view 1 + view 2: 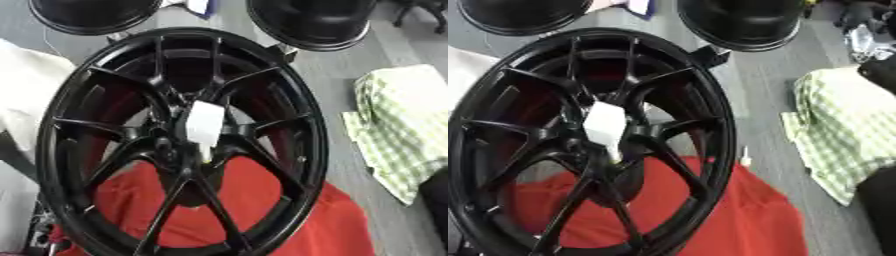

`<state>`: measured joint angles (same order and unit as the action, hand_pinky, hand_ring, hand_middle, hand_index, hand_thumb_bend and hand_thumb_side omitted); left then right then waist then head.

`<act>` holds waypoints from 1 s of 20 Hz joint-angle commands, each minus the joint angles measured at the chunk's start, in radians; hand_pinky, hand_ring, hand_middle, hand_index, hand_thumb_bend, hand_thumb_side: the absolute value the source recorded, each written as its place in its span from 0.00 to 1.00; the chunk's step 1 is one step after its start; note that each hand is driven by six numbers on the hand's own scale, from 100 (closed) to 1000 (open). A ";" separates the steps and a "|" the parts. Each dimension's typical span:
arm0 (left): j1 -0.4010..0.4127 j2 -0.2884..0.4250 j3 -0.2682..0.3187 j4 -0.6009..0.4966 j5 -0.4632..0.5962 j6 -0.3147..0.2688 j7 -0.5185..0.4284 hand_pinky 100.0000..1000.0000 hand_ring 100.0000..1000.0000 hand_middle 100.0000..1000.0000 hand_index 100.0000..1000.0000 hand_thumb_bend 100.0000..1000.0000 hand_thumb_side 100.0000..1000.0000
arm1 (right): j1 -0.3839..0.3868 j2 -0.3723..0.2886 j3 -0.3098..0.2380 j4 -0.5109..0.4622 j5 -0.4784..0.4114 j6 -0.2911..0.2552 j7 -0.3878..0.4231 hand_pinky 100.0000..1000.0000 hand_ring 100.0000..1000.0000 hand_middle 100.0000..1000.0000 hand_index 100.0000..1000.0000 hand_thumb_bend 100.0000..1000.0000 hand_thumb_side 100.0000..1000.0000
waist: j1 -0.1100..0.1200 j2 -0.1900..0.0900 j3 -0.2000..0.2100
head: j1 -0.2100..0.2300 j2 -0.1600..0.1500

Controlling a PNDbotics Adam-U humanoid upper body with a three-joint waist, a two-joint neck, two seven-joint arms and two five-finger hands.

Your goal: Pull the pin out of the wheel hub.

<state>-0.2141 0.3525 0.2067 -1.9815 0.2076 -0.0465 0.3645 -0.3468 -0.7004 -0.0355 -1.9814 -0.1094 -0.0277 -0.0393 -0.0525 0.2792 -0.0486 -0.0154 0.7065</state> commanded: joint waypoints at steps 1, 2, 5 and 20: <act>-0.003 0.025 -0.002 -0.019 0.000 0.004 -0.002 0.74 0.57 0.51 0.66 0.01 0.81 | -0.043 -0.109 0.014 -0.019 0.044 -0.027 0.047 0.85 0.82 0.71 0.75 0.00 0.04 | -0.001 -0.024 0.002 | -0.006 -0.024; -0.003 0.026 -0.003 -0.019 0.000 0.005 -0.003 0.74 0.57 0.51 0.66 0.01 0.81 | -0.058 -0.131 0.026 -0.019 0.057 -0.038 0.061 0.85 0.82 0.71 0.75 0.00 0.03 | -0.003 -0.025 0.003 | -0.009 -0.030; -0.001 0.031 -0.005 -0.019 0.000 0.006 -0.005 0.74 0.57 0.51 0.66 0.01 0.81 | -0.106 -0.195 0.075 -0.019 0.096 -0.076 0.100 0.84 0.82 0.71 0.75 0.00 0.00 | -0.010 -0.027 0.006 | -0.012 -0.044; -0.011 0.041 -0.020 -0.019 0.003 0.012 -0.020 0.74 0.57 0.50 0.66 0.01 0.81 | -0.338 -0.452 0.314 -0.019 0.214 -0.295 0.319 0.86 0.83 0.73 0.77 0.14 0.06 | -0.031 -0.017 0.049 | -0.084 -0.045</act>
<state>-0.2128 0.3629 0.1881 -1.9815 0.2076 -0.0325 0.3491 -0.6689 -1.1111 0.2711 -1.9879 0.0956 -0.3058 0.2626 -0.0877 0.2755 0.0019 -0.0907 0.6734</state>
